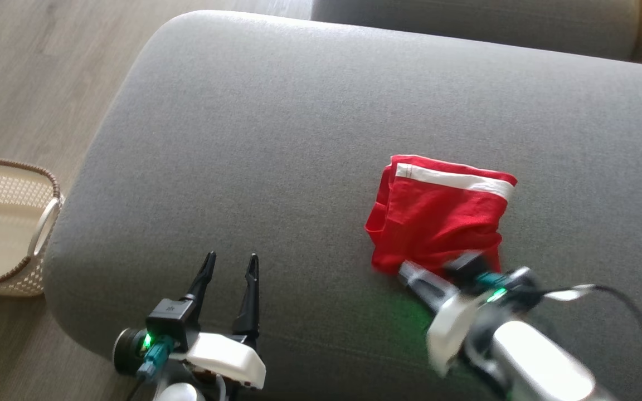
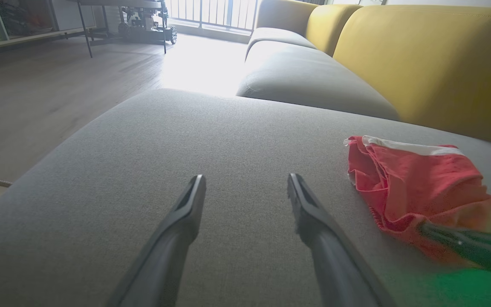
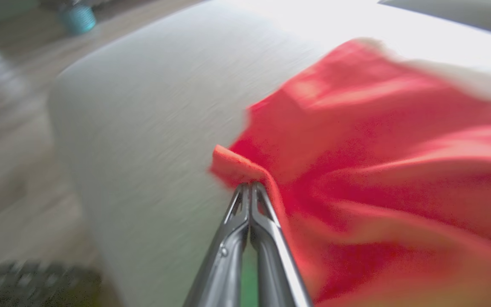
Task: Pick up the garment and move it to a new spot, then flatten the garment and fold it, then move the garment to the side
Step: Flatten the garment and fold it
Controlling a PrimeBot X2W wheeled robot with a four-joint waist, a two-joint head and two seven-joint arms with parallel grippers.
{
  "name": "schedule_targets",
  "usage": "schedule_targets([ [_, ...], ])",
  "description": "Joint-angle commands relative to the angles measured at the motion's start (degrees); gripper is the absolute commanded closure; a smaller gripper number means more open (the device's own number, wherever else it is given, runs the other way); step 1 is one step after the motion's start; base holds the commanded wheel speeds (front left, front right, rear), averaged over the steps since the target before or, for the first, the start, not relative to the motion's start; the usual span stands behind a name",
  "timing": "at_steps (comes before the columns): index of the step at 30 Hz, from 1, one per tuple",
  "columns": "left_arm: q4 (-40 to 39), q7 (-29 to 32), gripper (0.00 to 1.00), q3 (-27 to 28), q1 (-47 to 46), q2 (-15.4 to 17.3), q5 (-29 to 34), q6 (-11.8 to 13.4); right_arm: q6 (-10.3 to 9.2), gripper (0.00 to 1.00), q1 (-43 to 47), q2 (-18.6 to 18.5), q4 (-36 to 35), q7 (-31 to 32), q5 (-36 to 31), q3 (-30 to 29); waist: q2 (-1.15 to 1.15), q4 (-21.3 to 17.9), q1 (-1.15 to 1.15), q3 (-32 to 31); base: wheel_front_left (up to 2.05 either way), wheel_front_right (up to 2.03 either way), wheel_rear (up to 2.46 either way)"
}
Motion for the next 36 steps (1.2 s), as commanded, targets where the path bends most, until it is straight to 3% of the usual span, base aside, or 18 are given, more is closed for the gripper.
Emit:
schedule_targets([
  [1,-1.7,-0.7,0.0,1.9,-0.8,-0.1,0.4,0.2,-0.02,1.0,-0.9,-0.4,-1.7,-1.3,-0.2,-2.0,0.0,-0.3,0.0,-0.2,0.0,0.0,0.0],
  [8,-2.3,-0.7,0.0,2.2,-0.3,-0.1,0.6,0.0,-0.02,1.0,-1.9,1.3,-0.4,-3.0,-6.7,-21.3,0.0,-0.7,0.0,0.1,0.0,0.0,0.0],
  [12,-2.6,-0.7,0.0,1.4,-1.0,-0.1,0.3,-0.1,-0.02,1.0,-2.9,3.8,1.8,-0.6,-11.1,-27.5,0.0,-0.2,0.0,1.7,0.0,0.0,0.0],
  [17,-2.4,-0.7,0.0,0.9,-2.2,-0.1,0.4,-0.3,-0.02,1.0,-5.9,4.9,5.0,1.2,-13.8,-29.1,0.0,0.9,0.0,4.0,0.0,0.0,0.0],
  [24,-2.3,-0.7,0.0,0.2,-3.7,-0.1,0.2,-0.4,-0.02,1.0,-11.8,3.8,11.3,-0.9,-15.8,-29.9,0.0,2.8,0.0,6.3,0.0,0.0,0.0],
  [36,-2.3,-0.7,0.0,-0.7,-4.5,-0.1,-0.9,0.5,-0.02,1.0,-15.6,4.0,23.1,-5.8,-18.0,-26.4,0.0,2.3,0.0,6.8,0.0,0.0,0.0],
])
